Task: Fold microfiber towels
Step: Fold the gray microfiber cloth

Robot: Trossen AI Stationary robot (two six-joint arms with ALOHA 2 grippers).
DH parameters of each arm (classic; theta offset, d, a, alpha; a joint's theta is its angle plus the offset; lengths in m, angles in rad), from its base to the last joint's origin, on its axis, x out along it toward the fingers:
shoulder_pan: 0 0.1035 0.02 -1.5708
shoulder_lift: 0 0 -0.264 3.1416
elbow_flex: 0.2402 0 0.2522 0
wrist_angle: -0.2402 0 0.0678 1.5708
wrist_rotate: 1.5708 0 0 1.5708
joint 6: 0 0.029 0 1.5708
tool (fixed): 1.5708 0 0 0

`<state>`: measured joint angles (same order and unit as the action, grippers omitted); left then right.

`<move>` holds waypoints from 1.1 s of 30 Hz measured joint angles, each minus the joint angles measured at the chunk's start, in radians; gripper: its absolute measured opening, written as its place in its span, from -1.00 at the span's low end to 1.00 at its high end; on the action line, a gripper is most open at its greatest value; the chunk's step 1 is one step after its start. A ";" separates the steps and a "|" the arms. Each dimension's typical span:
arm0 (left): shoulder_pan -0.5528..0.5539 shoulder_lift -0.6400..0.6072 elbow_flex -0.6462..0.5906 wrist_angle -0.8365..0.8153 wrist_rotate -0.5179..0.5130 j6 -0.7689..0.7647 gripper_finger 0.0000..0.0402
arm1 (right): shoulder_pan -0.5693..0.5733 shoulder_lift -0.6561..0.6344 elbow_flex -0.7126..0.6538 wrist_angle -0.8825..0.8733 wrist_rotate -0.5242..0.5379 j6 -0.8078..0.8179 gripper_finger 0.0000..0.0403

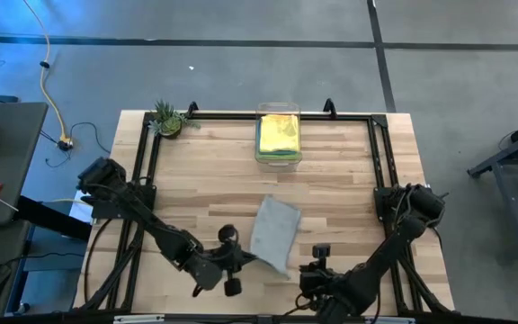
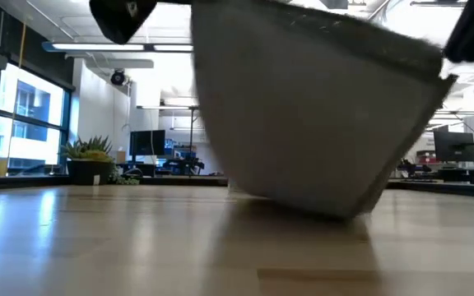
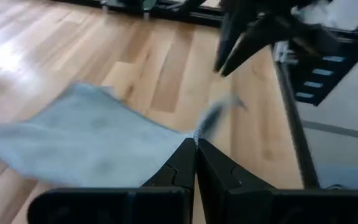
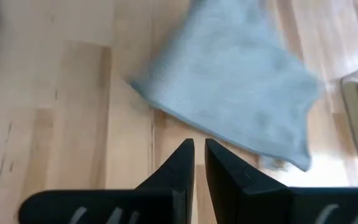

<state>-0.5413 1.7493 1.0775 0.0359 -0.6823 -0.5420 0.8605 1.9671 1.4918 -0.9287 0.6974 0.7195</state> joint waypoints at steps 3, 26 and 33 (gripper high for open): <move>-0.004 0.001 -0.001 -0.028 -0.040 -0.009 -1.00 | -0.002 0.000 0.017 -0.019 0.018 -0.002 -0.85; 0.053 0.002 -0.001 -0.107 -0.037 -0.083 -1.00 | -0.018 0.000 -0.208 0.434 0.020 0.337 0.14; 0.070 0.003 -0.001 -0.122 -0.039 -0.102 -1.00 | -0.044 0.000 -0.262 0.689 0.108 0.276 0.32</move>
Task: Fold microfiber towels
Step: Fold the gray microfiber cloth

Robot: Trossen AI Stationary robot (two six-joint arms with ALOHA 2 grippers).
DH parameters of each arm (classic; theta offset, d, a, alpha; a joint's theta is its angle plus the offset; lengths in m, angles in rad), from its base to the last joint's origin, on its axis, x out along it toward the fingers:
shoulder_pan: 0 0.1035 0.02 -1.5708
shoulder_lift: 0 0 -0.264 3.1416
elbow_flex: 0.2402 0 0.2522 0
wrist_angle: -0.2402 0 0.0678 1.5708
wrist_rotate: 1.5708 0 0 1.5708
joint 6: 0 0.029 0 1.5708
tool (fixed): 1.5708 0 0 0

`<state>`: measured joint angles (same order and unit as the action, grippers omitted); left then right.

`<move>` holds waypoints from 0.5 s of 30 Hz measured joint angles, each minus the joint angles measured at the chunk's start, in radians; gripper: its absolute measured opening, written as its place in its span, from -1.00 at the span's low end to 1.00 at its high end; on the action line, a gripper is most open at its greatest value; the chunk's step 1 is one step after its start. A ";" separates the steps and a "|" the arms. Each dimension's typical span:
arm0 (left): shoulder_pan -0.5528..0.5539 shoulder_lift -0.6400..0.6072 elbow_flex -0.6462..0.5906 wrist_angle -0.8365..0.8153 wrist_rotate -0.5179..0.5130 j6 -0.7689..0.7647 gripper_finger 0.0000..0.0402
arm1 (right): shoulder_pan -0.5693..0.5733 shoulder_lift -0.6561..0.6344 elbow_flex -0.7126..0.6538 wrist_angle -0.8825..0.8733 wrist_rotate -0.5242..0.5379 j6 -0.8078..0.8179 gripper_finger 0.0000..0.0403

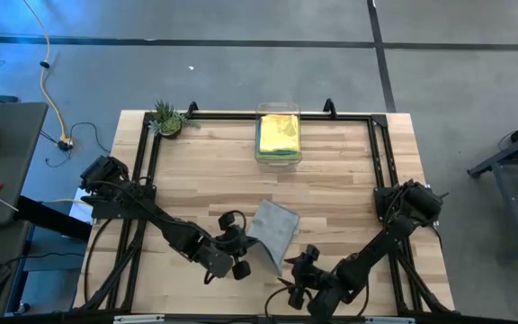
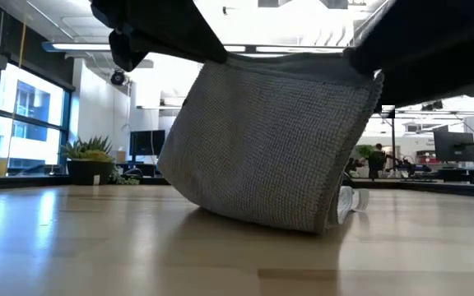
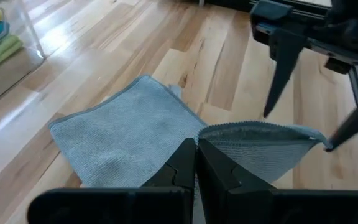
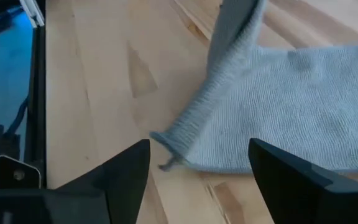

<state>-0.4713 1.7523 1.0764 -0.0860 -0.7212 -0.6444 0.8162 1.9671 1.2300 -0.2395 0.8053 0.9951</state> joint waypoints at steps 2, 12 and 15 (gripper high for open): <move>0.004 0.000 0.000 -0.001 0.000 0.000 -1.00 | -0.003 0.000 -0.004 0.028 0.028 -0.023 0.32; 0.014 0.000 0.000 0.000 -0.027 0.028 -1.00 | -0.020 0.070 -0.003 0.084 0.080 -0.088 0.11; 0.014 0.000 0.000 -0.003 -0.037 0.027 -1.00 | -0.020 0.070 -0.002 0.085 0.137 -0.096 -0.16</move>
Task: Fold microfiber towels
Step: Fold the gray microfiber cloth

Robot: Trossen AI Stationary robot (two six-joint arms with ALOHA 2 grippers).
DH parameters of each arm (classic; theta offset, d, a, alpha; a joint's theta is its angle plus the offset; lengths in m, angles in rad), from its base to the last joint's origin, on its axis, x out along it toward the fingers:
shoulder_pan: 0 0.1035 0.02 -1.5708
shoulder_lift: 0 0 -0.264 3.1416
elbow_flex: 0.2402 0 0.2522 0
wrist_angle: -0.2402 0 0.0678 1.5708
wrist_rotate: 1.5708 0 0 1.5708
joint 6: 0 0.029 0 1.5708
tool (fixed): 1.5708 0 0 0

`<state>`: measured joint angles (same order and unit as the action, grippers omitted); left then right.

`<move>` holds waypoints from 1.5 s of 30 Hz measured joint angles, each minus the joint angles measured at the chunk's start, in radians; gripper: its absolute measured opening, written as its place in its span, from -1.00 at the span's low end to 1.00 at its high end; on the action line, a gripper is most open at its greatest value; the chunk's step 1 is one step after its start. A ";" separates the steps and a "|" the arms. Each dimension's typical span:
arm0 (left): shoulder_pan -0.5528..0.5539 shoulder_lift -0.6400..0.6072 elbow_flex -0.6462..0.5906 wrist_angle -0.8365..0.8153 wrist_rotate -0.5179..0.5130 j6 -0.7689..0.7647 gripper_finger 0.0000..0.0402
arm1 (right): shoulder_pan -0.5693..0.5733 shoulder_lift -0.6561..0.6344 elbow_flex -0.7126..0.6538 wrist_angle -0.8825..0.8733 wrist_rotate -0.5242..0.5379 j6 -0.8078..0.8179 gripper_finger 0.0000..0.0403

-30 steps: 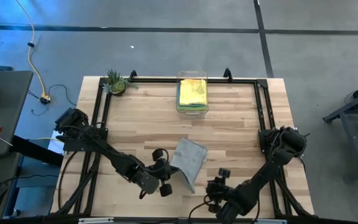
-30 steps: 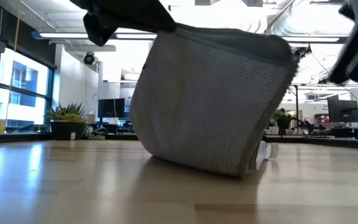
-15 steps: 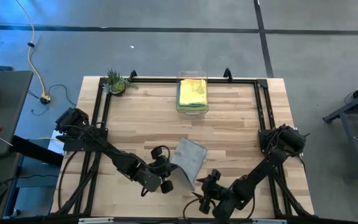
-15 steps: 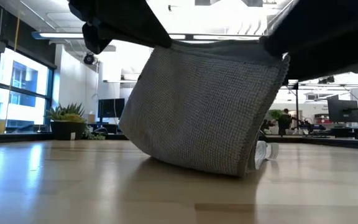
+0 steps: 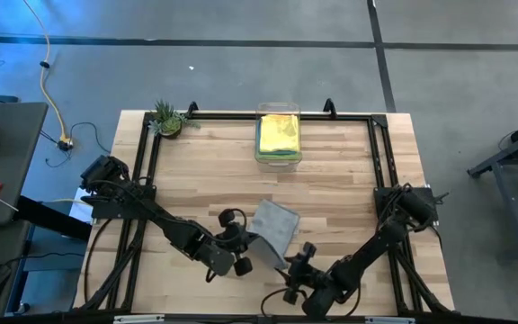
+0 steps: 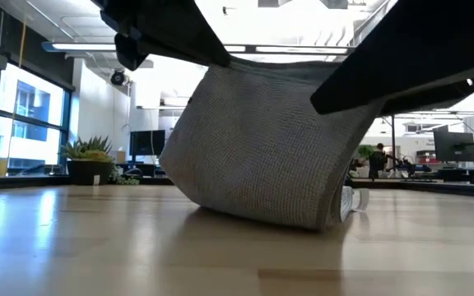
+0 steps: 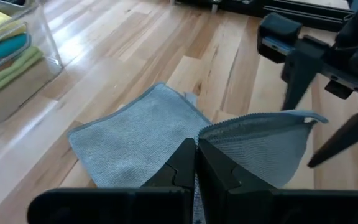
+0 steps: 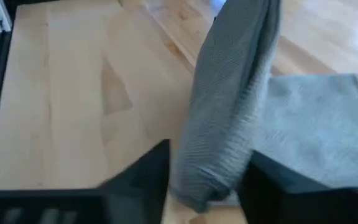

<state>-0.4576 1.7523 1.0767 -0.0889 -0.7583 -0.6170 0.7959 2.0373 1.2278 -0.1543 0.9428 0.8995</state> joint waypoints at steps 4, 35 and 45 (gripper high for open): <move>-0.001 0.000 0.000 -0.012 -0.011 0.000 -1.00 | 0.003 0.000 0.000 0.001 0.034 -0.018 -0.66; 0.299 0.099 0.000 -0.042 0.079 0.184 -1.00 | -0.242 -0.147 0.001 -0.661 -0.133 0.219 -0.97; 0.343 0.106 0.000 -0.021 0.077 0.228 -1.00 | -0.313 -0.147 0.001 -0.719 -0.125 0.186 -0.97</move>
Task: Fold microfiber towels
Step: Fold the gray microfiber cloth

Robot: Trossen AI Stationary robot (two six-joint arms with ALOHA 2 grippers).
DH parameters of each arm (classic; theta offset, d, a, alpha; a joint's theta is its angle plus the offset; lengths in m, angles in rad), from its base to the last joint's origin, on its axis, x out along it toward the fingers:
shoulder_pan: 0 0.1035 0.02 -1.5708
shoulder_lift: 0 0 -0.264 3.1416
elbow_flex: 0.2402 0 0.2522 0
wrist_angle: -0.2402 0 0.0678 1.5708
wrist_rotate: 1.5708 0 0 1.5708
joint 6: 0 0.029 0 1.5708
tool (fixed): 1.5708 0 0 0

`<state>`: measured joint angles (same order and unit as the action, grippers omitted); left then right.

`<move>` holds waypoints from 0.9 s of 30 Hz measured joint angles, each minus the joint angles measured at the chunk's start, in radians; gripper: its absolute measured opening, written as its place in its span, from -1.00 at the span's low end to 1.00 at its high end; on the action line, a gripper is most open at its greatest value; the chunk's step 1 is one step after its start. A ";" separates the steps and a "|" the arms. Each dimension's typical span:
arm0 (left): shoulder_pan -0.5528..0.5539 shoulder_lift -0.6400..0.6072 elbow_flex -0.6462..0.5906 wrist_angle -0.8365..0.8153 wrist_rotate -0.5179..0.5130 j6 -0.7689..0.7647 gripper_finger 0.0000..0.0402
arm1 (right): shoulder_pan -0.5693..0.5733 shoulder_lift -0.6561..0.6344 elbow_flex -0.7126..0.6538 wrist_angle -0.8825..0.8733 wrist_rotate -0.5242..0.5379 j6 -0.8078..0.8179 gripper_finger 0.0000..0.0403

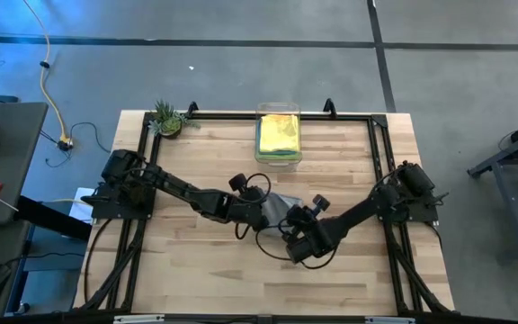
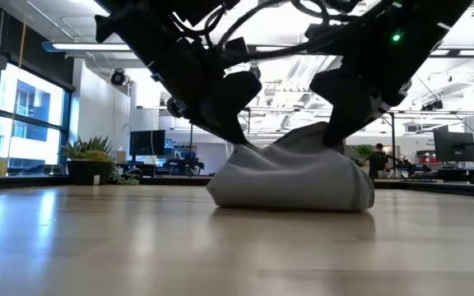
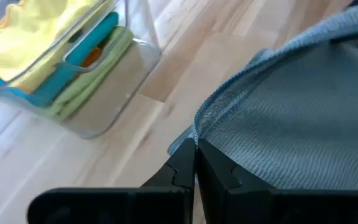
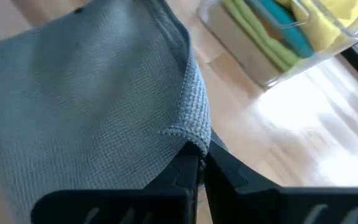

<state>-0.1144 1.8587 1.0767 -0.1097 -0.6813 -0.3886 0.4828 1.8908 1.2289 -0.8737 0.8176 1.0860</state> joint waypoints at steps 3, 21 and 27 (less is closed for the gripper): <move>0.006 0.000 0.000 -0.008 -0.028 -0.018 -1.00 | -0.025 0.000 0.000 -0.015 0.009 -0.013 -0.97; -0.047 -0.015 -0.001 -0.323 -0.138 -0.161 -0.40 | -0.142 0.002 -0.001 -0.059 0.001 -0.082 -0.97; -0.092 -0.075 -0.098 -0.332 -0.123 -0.262 -0.57 | -0.180 0.002 -0.001 -0.063 -0.001 -0.111 -0.97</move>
<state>-0.2062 1.7835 0.9784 -0.4416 -0.8040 -0.6501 0.3033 1.8927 1.2278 -0.9372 0.8166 0.9749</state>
